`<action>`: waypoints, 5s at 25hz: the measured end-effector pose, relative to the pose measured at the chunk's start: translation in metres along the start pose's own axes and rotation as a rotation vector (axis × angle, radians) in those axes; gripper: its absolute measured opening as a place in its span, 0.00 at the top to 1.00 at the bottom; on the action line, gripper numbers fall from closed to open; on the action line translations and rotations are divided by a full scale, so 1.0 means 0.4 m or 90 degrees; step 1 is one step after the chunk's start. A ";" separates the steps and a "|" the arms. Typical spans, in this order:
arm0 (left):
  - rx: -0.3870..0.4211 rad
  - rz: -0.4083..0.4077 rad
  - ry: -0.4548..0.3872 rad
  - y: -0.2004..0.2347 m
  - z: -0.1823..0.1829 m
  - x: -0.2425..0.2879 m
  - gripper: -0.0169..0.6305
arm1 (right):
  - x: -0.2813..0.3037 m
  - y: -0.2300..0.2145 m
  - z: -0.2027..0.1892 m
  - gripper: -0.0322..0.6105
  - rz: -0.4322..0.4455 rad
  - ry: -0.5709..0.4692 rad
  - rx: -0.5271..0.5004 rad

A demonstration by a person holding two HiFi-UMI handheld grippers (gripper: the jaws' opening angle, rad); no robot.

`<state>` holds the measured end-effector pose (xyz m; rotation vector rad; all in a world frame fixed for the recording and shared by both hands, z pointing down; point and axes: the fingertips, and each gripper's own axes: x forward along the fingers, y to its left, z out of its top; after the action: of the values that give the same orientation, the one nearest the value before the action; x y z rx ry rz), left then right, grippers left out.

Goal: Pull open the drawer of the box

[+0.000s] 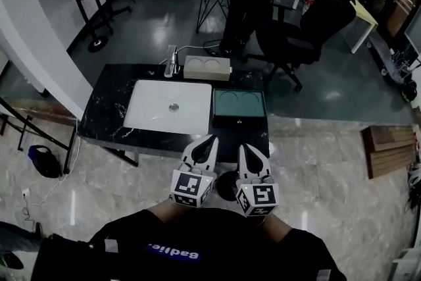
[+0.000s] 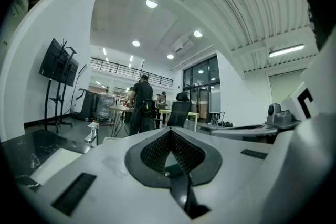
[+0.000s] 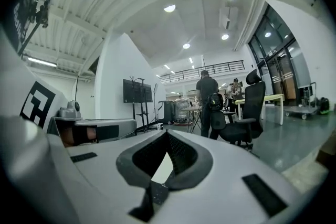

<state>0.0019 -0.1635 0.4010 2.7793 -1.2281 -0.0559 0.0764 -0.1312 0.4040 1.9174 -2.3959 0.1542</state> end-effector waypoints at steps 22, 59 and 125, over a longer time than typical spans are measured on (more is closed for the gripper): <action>-0.004 0.015 0.011 0.067 -0.003 0.154 0.99 | 0.156 -0.093 0.007 0.95 0.013 0.011 0.000; 0.016 0.061 0.056 0.147 -0.039 0.133 0.99 | 0.300 -0.175 -0.330 0.83 -0.007 0.220 -0.027; 0.015 0.108 0.082 0.238 -0.074 0.009 0.99 | 0.487 -0.325 -0.594 0.78 -0.174 0.377 0.016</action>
<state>-0.0635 -0.2274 0.4408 2.6382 -1.4336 0.1481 0.1585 -0.3195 0.6671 1.8469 -1.7457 0.6341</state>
